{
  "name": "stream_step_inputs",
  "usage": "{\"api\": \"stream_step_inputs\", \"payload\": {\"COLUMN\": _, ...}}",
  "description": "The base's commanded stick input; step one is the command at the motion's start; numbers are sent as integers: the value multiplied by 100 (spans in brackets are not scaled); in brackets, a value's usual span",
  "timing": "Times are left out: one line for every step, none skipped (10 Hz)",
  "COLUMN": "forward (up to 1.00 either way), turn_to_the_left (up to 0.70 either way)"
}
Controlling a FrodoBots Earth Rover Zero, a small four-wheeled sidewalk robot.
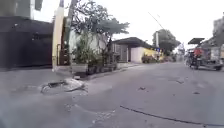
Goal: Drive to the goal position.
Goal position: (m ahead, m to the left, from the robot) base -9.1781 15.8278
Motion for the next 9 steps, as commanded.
{"api": "stream_step_inputs", "payload": {"forward": 0, "turn_to_the_left": 100}}
{"api": "stream_step_inputs", "payload": {"forward": 0, "turn_to_the_left": 100}}
{"api": "stream_step_inputs", "payload": {"forward": 0, "turn_to_the_left": 100}}
{"api": "stream_step_inputs", "payload": {"forward": 0, "turn_to_the_left": 100}}
{"api": "stream_step_inputs", "payload": {"forward": 0, "turn_to_the_left": 100}}
{"api": "stream_step_inputs", "payload": {"forward": 0, "turn_to_the_left": 100}}
{"api": "stream_step_inputs", "payload": {"forward": 0, "turn_to_the_left": 100}}
{"api": "stream_step_inputs", "payload": {"forward": 0, "turn_to_the_left": 100}}
{"api": "stream_step_inputs", "payload": {"forward": 0, "turn_to_the_left": 100}}
